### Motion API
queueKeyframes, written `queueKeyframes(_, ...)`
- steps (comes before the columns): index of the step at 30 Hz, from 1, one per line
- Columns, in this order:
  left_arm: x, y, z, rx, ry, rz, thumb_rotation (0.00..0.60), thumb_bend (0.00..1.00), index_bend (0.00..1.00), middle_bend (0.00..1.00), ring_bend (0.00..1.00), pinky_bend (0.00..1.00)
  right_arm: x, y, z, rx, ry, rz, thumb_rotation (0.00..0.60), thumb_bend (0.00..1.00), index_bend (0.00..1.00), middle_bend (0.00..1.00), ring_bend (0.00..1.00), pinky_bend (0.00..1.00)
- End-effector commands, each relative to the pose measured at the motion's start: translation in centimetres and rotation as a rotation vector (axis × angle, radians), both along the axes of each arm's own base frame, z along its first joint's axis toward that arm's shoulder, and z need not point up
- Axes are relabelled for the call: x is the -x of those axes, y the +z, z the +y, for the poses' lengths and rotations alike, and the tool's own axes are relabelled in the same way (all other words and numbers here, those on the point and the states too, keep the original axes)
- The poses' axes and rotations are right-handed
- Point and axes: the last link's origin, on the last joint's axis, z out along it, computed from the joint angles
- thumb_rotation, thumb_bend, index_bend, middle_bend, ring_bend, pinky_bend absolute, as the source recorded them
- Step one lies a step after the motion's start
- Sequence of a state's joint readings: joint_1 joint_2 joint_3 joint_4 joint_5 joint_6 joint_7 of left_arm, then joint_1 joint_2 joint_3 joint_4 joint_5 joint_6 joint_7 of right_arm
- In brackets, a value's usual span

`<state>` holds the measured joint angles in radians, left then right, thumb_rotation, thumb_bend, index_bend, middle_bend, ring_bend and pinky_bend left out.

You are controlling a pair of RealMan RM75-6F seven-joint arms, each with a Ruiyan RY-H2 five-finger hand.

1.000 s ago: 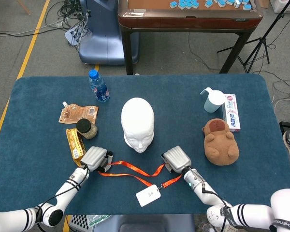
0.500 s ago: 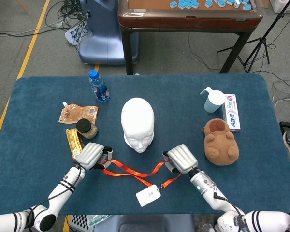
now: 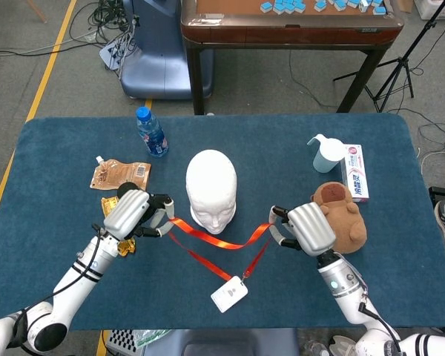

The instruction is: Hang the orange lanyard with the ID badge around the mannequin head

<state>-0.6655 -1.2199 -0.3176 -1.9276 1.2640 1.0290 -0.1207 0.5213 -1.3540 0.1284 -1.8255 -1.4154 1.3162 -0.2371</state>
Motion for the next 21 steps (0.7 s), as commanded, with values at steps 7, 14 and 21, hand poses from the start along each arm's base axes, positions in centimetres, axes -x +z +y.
queueKeyframes(7, -1.2, 1.4, 2.3, -0.062, 0.019, -0.007, 0.6, 0.32, 0.6, 0.86, 0.88, 0.9, -1.2, 0.6, -1.2, 0.037, -0.024, -0.076, 0.6, 0.49, 0.65, 1.0, 1.0, 1.0)
queueKeyframes(14, 0.3, 2.5, 4.0, -0.113, 0.095, 0.011, 0.6, 0.32, 0.6, 0.85, 0.88, 0.9, -2.5, 0.5, -2.2, 0.051, -0.03, -0.127, 0.6, 0.49, 0.65, 1.0, 1.0, 1.0)
queueKeyframes(21, 1.6, 3.3, 5.3, -0.147, 0.154, 0.01, 0.6, 0.32, 0.6, 0.85, 0.88, 0.9, -3.7, -0.3, -2.8, 0.049, -0.034, -0.153, 0.6, 0.49, 0.65, 1.0, 1.0, 1.0)
